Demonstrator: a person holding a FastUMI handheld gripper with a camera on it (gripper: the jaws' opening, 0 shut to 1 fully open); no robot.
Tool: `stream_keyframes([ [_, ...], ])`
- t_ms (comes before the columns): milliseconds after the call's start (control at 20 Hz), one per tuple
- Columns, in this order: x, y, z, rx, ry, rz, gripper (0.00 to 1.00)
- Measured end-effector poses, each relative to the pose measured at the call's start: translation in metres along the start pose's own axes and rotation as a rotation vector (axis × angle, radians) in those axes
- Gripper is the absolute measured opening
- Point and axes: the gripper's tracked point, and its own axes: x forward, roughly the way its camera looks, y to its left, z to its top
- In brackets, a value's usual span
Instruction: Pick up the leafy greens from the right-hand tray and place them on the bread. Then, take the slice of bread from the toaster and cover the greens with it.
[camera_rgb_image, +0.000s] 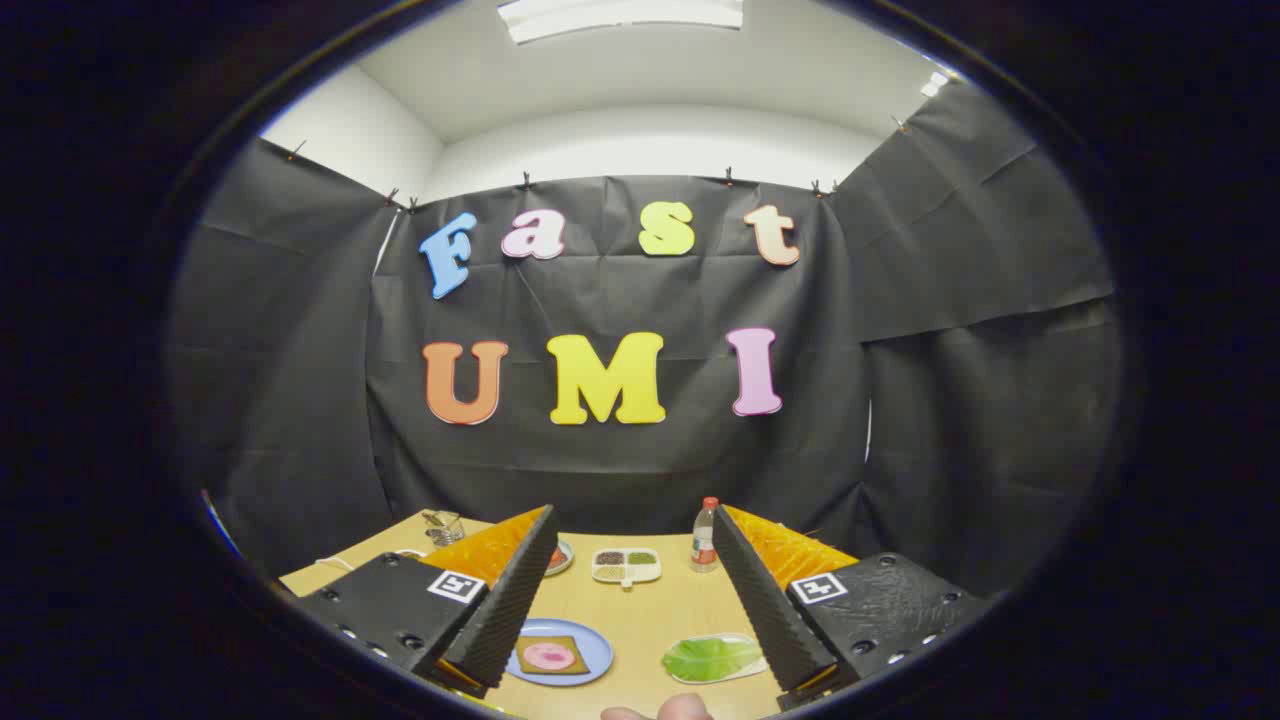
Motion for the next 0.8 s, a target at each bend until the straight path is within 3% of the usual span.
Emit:
stream_keyframes([
  [800, -0.011, 0.011, 0.000, -0.026, 0.005, 0.036, 0.95],
])
